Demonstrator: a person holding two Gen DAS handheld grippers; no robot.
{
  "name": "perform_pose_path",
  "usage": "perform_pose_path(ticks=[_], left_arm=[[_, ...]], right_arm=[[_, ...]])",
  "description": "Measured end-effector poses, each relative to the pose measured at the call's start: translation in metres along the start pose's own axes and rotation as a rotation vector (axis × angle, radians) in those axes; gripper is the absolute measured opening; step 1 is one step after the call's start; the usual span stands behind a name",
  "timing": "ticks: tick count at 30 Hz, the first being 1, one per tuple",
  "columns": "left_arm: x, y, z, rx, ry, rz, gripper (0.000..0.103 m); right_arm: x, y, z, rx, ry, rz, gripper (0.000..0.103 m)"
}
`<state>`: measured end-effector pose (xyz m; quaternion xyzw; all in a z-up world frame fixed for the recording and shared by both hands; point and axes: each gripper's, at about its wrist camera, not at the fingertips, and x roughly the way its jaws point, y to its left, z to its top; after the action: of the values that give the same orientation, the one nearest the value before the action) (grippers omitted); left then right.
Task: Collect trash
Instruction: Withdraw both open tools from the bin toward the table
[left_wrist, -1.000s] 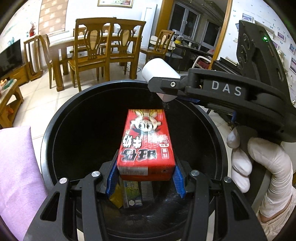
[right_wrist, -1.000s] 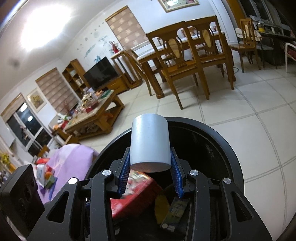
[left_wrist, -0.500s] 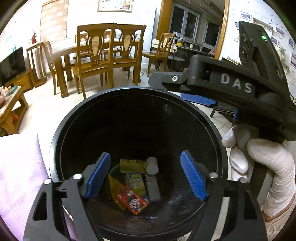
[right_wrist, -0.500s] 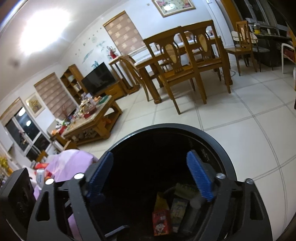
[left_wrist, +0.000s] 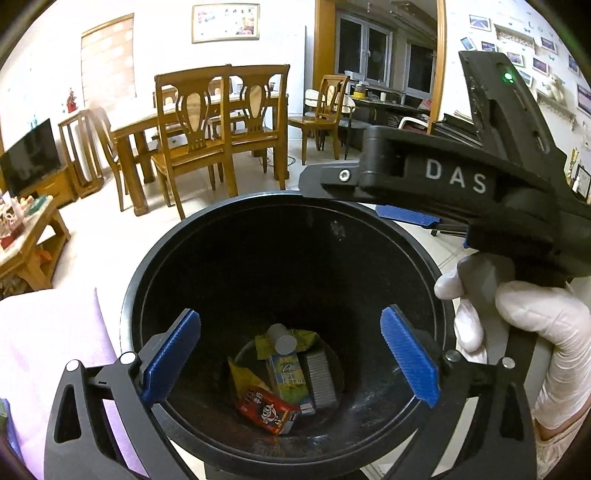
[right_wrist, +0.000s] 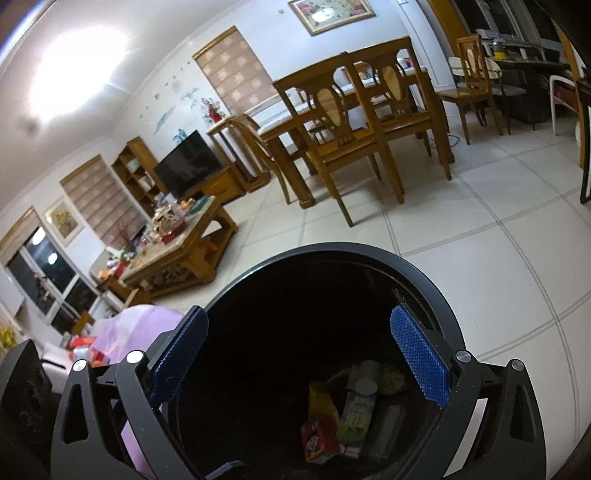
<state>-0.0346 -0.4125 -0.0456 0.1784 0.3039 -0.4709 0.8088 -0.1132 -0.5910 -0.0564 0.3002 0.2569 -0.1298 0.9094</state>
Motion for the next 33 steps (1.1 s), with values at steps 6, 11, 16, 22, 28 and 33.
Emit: perform_pose_path(ticks=[6,11,16,22,28,33], left_arm=[[-0.002,-0.006,-0.004,0.030,0.006,0.006,0.097],[-0.007,0.000,-0.007,0.020,0.003,-0.005,0.097],[-0.021,0.011,-0.012,0.003,-0.018,0.003,0.097],[-0.044,0.033,-0.022,-0.015,-0.036,0.037,0.097],[-0.076,0.072,-0.042,-0.070,-0.050,0.118,0.098],[-0.104,0.107,-0.058,-0.127,-0.068,0.172,0.098]], right_arm=[[-0.002,0.002,-0.001,-0.001,-0.003,0.001,0.098],[-0.006,0.006,-0.001,-0.006,-0.002,0.004,0.098],[-0.007,0.021,0.001,-0.017,-0.001,0.016,0.098],[-0.004,0.047,-0.001,-0.040,0.005,0.046,0.098],[0.004,0.090,-0.007,-0.086,0.025,0.098,0.098],[0.015,0.131,-0.014,-0.128,0.051,0.143,0.098]])
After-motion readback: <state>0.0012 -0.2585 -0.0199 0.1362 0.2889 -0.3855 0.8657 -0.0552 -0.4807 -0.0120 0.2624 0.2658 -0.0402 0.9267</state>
